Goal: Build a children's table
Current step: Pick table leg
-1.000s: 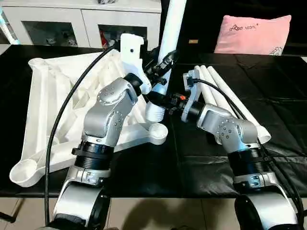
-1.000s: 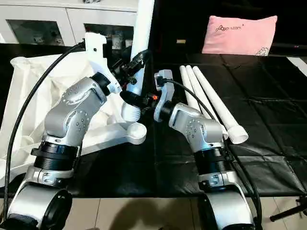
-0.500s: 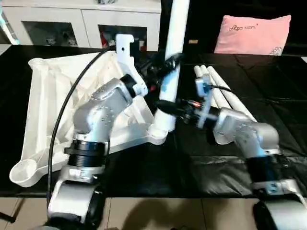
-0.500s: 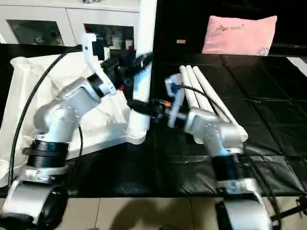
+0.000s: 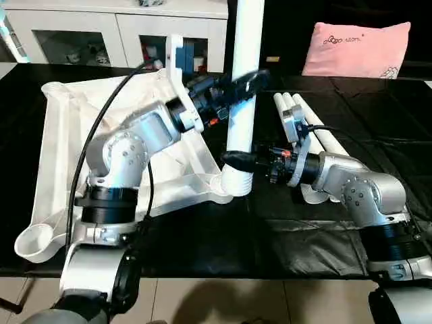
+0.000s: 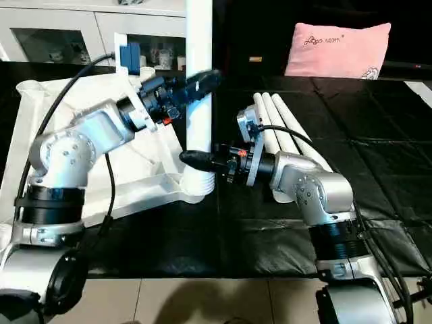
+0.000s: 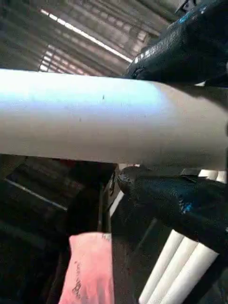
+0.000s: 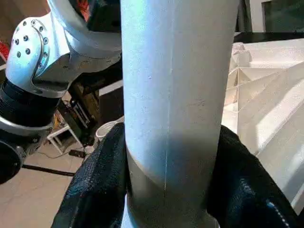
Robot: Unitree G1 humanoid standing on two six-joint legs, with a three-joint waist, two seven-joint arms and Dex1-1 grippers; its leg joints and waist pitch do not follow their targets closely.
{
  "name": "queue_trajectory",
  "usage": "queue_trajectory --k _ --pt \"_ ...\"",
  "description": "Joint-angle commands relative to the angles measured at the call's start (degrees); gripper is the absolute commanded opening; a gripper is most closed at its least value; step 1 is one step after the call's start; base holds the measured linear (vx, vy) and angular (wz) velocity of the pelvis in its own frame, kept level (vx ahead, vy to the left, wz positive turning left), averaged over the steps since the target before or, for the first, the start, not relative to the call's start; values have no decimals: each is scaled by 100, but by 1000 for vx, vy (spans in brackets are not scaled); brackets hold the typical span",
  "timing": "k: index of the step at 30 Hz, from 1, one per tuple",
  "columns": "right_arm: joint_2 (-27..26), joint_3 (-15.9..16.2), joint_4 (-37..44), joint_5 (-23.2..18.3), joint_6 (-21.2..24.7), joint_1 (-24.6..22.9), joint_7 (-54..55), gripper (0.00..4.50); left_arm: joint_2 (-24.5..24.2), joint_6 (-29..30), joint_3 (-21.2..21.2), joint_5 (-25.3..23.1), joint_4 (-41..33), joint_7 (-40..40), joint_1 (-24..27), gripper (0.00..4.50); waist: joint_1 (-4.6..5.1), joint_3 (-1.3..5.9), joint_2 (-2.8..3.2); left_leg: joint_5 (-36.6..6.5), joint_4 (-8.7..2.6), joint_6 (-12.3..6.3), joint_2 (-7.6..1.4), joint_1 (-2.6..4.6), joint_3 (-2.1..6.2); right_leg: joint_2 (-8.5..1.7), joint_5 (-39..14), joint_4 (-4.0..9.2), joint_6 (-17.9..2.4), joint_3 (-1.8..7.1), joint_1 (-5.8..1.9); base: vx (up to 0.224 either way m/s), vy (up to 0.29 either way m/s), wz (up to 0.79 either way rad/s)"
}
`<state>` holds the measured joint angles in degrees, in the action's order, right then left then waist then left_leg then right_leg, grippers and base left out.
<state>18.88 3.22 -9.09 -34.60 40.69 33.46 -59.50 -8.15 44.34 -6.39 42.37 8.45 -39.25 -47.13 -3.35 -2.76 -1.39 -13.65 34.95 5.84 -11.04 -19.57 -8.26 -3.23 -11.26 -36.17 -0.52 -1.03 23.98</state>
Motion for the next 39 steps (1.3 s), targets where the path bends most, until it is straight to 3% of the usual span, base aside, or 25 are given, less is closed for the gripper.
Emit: queue_trajectory --k 1,7,17,19,21,25,29,39 --pt "72 25 167 -28 4 -16 -68 193 -41 78 60 14 -159 -65 -7 228 -24 412 1 576 -295 -507 -40 -74 -86 -277 900 268 -1817 162 -517 0 0 0" --pt "46 35 131 53 -90 -2 -32 193 -28 41 32 -11 -108 58 -34 191 -28 408 15 549 -301 -488 -48 -64 -82 -276 820 275 -1794 158 -507 0 0 0" --pt "52 44 -27 300 -287 62 136 193 -56 -67 91 -216 -67 205 -143 184 -25 410 10 564 -298 -476 -41 -68 -83 -274 868 271 -1789 159 -517 0 0 0" --pt "13 -38 -134 251 -173 130 243 263 -77 -68 148 -233 -120 161 -127 184 -21 415 13 585 -295 -474 -40 -71 -81 -275 893 267 -1788 160 -518 0 0 0" --pt "-9 -111 -233 182 -44 207 285 263 -127 -64 247 -279 -184 79 -94 184 -22 412 16 586 -300 -470 -40 -67 -78 -277 874 272 -1789 158 -514 0 0 0" --pt "51 -72 -275 176 -10 272 152 305 -179 -21 363 -312 -236 -50 -78 182 -23 418 31 614 -293 -470 -40 -64 -82 -271 955 261 -1803 157 -511 0 0 0" --pt "182 17 -312 174 51 389 -102 346 -215 36 560 -323 -376 -262 -69 182 -21 419 -3 593 -293 -501 -49 -64 -87 -276 949 255 -1843 157 -518 0 0 0" --pt "291 268 -442 224 185 502 -439 360 -154 70 674 -269 -536 -347 -49 182 -23 417 -16 639 -281 -566 -49 -72 -93 -283 915 253 -1868 162 -513 0 0 0"
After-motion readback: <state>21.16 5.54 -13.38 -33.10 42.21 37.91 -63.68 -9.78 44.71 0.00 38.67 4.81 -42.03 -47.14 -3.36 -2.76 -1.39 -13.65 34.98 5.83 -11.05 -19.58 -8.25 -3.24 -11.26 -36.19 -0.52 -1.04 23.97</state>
